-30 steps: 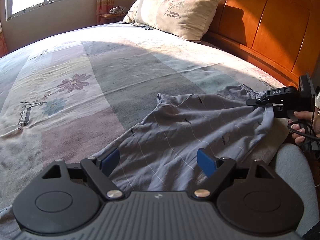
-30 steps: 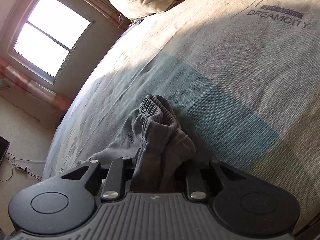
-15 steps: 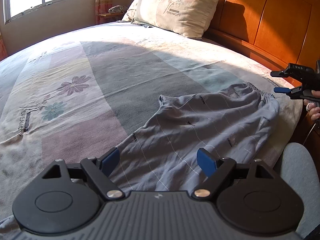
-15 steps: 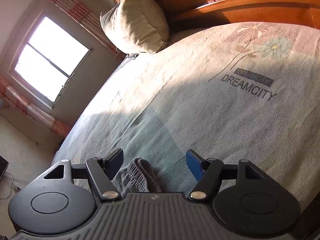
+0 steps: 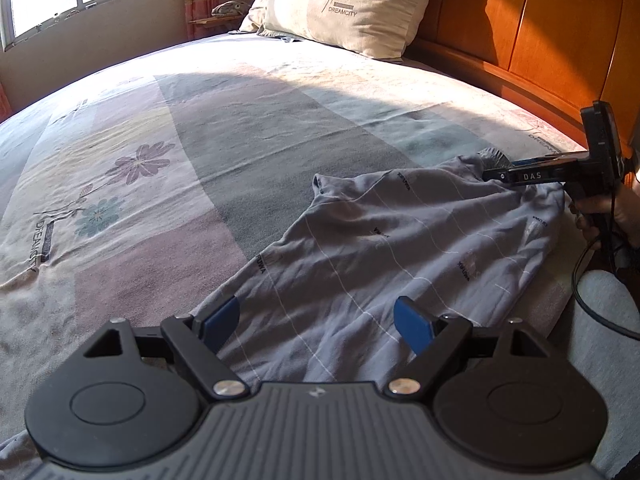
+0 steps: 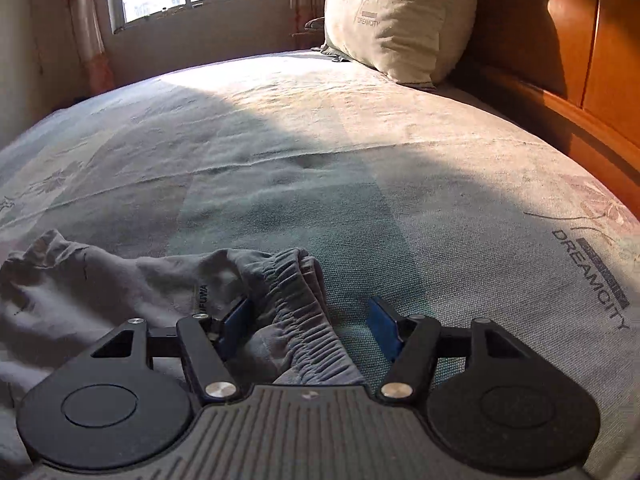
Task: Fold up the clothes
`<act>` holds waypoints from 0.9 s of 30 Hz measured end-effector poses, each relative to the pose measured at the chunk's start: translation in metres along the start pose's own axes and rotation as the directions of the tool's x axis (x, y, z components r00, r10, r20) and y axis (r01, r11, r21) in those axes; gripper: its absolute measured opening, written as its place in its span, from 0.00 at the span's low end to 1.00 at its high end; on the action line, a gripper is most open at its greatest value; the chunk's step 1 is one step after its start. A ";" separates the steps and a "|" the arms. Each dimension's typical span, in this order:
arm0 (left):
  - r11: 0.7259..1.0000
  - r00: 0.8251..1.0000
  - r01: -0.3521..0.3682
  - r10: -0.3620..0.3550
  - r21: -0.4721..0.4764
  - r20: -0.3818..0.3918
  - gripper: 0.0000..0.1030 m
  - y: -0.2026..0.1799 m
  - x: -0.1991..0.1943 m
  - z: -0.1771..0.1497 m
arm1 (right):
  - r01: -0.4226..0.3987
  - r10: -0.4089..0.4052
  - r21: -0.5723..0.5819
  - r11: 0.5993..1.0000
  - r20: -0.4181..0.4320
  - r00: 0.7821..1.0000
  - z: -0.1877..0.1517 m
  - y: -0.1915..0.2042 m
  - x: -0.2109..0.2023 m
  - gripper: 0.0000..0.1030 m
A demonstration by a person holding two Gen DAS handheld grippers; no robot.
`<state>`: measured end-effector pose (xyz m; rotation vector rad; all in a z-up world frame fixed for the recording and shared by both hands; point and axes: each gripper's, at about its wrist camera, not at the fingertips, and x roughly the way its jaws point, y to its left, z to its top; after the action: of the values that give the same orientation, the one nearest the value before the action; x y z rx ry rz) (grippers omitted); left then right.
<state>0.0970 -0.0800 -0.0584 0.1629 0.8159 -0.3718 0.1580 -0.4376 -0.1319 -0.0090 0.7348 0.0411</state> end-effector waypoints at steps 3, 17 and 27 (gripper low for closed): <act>1.000 1.000 0.007 -0.007 0.017 -0.001 0.82 -0.004 0.001 0.000 | -0.011 0.010 -0.051 0.999 -0.018 1.000 0.003 0.013 0.000 0.45; 0.995 0.999 0.025 -0.027 0.098 0.017 0.82 -0.009 -0.014 0.008 | 0.051 -0.060 0.133 0.990 0.065 0.996 0.012 -0.005 -0.026 0.35; 0.930 0.997 0.022 0.006 0.368 -0.074 0.82 -0.036 -0.022 -0.025 | -0.254 0.268 -0.266 0.930 0.014 0.963 -0.006 0.097 -0.108 0.39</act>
<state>0.0526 -0.1000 -0.0594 0.5278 0.8137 -0.5285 0.0700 -0.3449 -0.0634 -0.1631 0.6723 0.3928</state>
